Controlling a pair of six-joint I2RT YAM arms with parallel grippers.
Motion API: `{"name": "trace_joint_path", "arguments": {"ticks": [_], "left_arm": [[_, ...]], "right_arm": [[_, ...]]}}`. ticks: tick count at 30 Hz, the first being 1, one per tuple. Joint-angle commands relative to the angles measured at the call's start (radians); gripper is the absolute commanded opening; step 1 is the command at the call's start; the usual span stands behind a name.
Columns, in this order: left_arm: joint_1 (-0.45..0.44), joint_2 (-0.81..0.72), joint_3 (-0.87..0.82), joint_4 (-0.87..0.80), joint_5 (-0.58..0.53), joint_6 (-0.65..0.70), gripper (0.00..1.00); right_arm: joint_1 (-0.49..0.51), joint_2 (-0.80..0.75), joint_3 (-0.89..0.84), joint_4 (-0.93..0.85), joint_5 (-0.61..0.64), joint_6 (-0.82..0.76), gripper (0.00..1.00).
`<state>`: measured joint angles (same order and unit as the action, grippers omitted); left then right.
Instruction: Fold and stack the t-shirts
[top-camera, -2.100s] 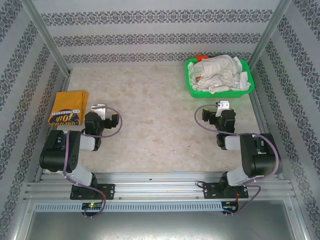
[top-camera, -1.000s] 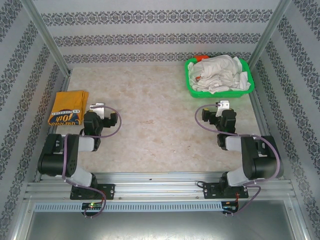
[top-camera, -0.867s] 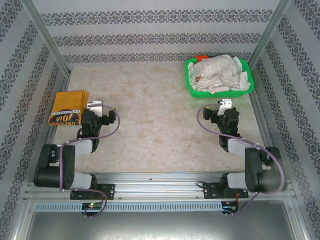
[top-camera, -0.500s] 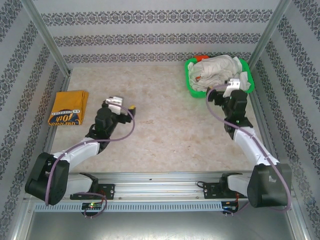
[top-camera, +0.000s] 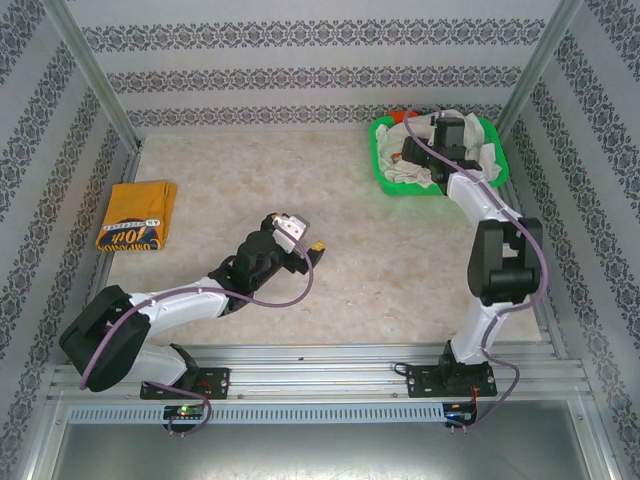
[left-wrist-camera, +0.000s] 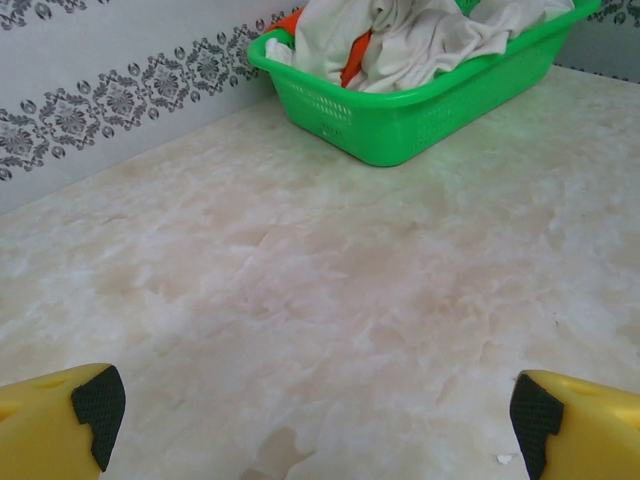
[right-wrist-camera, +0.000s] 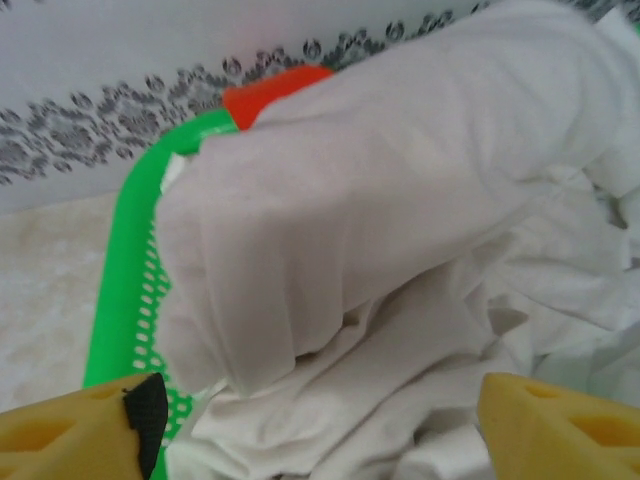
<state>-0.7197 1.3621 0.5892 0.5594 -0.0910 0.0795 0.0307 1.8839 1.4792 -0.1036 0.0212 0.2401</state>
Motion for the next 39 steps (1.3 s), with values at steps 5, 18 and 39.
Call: {"name": "trace_joint_path", "arguments": {"ticks": [5,18,39], "left_arm": [[-0.015,0.004,0.021,-0.044,-0.074,0.009,1.00],[-0.015,0.078,0.047,0.009,-0.063,0.005,1.00],[-0.015,0.095,0.050,0.035,-0.006,-0.040,1.00]], "right_arm": [[0.010,0.113,0.192,-0.126,-0.013,0.048,0.29],[0.003,-0.022,0.278,-0.171,-0.058,-0.030,0.00],[-0.008,0.262,0.497,-0.357,-0.078,-0.014,0.30]]}}
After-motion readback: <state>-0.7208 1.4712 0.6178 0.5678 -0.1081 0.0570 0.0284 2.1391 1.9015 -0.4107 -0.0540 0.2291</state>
